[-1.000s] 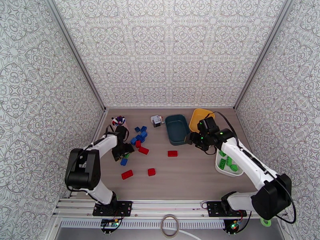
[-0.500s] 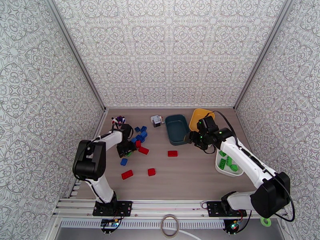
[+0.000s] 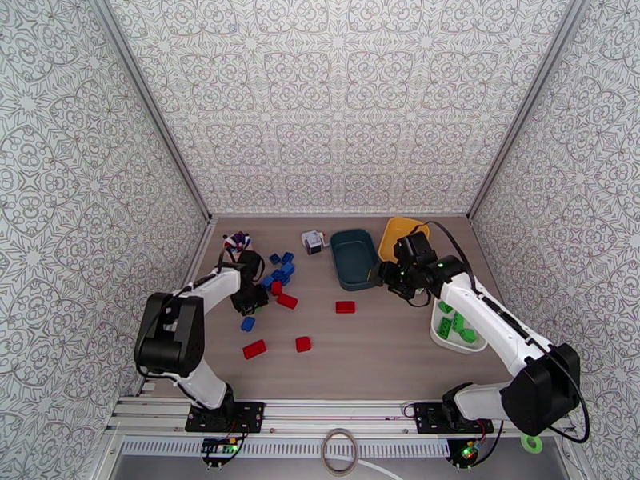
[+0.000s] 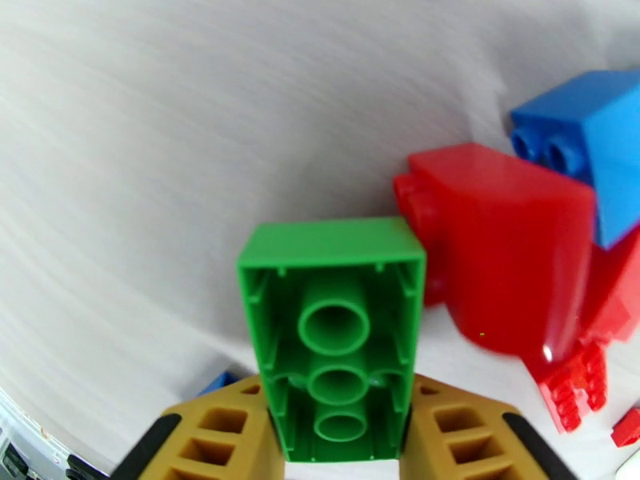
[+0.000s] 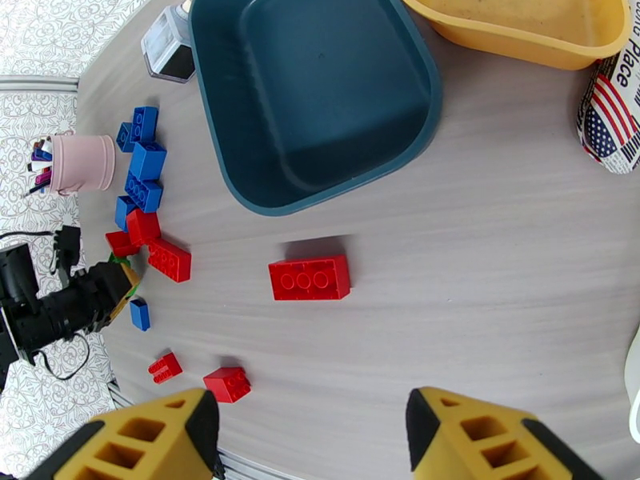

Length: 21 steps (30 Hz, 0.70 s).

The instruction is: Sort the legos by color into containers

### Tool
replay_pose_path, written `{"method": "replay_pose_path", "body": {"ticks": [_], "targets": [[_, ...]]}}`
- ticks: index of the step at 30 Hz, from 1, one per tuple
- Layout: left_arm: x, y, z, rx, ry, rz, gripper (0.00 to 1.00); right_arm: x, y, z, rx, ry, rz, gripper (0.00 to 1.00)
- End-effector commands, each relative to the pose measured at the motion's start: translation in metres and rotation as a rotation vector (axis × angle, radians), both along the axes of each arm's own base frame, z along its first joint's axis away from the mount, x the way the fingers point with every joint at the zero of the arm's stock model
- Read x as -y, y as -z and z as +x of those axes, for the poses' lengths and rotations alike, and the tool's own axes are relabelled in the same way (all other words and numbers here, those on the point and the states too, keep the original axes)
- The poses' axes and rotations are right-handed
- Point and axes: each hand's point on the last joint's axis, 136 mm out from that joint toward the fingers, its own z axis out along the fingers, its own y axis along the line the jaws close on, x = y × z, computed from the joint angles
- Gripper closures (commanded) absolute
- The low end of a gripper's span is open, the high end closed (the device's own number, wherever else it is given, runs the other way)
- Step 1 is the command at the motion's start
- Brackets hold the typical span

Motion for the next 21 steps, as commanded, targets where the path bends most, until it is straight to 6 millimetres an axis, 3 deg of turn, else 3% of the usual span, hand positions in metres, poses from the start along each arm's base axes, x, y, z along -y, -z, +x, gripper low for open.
{"method": "replay_pose_path", "body": {"ticks": [1,7,10,14,16,21], "targets": [[0.004,-0.011,-0.008,0.03,0.002,-0.027,0.64,-0.005,-0.01,0.002,0.022,0.0,0.024,0.34],[0.018,-0.043,-0.027,0.104,0.033,-0.086,0.68,-0.011,-0.018,-0.003,0.027,-0.011,0.075,0.31],[0.039,-0.071,-0.027,0.205,0.111,-0.159,0.67,-0.025,-0.021,-0.005,0.007,-0.033,0.157,0.29],[0.1,-0.118,-0.023,0.392,0.354,-0.322,0.66,-0.055,-0.031,-0.005,-0.017,-0.083,0.28,0.28],[0.144,-0.145,-0.028,0.471,0.505,-0.434,0.64,-0.075,-0.039,-0.003,-0.024,-0.114,0.349,0.28],[0.211,-0.179,-0.037,0.557,0.708,-0.507,0.67,-0.115,-0.062,-0.002,-0.045,-0.169,0.524,0.29]]}}
